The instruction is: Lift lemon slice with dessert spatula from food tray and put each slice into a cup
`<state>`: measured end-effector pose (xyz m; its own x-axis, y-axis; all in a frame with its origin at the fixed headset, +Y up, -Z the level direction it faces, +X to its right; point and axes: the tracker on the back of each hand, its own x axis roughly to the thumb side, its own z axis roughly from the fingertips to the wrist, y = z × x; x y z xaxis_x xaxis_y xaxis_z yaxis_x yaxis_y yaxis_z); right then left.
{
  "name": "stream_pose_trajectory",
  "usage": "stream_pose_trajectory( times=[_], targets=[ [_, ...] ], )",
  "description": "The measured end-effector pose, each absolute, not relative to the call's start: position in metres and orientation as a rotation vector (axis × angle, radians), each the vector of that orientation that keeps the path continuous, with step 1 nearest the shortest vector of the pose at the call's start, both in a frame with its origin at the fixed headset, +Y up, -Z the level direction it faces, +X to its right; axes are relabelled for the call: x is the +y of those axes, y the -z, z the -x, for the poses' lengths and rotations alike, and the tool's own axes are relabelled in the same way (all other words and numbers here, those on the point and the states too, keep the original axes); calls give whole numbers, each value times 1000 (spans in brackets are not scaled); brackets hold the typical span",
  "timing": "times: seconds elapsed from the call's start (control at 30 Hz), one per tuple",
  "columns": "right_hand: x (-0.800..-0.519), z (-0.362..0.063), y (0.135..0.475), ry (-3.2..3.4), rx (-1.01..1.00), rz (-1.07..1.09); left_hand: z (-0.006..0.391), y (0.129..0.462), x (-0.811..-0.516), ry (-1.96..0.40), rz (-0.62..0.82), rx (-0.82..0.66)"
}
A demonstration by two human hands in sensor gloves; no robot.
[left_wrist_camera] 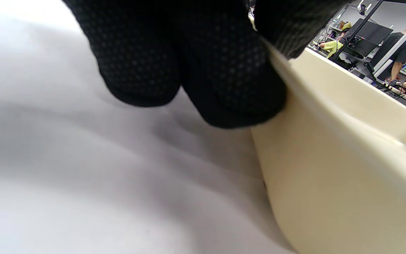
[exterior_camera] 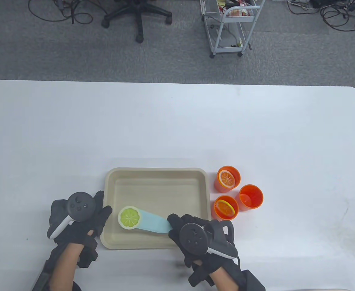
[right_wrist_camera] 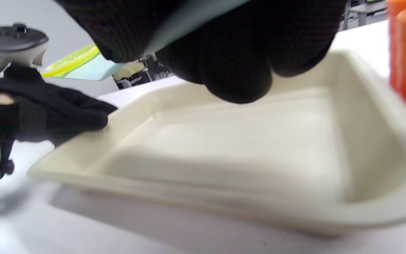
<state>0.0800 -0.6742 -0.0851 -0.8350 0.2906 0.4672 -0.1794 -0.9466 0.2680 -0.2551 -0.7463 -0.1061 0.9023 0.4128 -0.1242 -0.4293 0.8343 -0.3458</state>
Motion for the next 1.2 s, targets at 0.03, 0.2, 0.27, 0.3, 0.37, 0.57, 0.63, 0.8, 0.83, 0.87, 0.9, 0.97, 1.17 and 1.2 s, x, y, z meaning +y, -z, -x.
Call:
stream_pose_trajectory(
  times=[0.03,0.2,0.27,0.3,0.37,0.57,0.63,0.8,0.83,0.87,0.9,0.97,1.17,1.2],
  targets=[
    [-672,-83,85,-2776,299,-738,255,106,-746,-446,377,45],
    [-661,-105,87,-2778,222,-606,255,106,-746,-446,376,46],
    [-657,-115,88,-2793,199,-544,255,106,-746,-448,377,46],
    [-654,-122,88,-2801,178,-504,255,106,-746,-448,377,46],
    [-651,-131,89,-2809,151,-440,255,106,-746,-448,377,45],
    [-644,-173,92,-2823,67,-224,256,106,-747,-452,378,45],
    [-643,-189,93,-2828,48,-141,256,106,-747,-452,379,45],
    [-644,-230,93,-2766,52,36,256,106,-747,-449,378,44],
    [-645,-237,93,-2748,61,64,256,106,-747,-449,378,44],
    [-646,-248,91,-2722,60,114,256,106,-747,-448,378,44],
    [-646,-254,91,-2708,55,145,256,106,-747,-448,378,44],
    [-651,-274,88,-2658,76,237,256,106,-747,-447,378,44],
    [-671,-311,88,-2547,218,502,256,106,-747,-447,378,44],
    [-674,-314,88,-2538,244,534,256,106,-747,-447,378,44]
  ],
)
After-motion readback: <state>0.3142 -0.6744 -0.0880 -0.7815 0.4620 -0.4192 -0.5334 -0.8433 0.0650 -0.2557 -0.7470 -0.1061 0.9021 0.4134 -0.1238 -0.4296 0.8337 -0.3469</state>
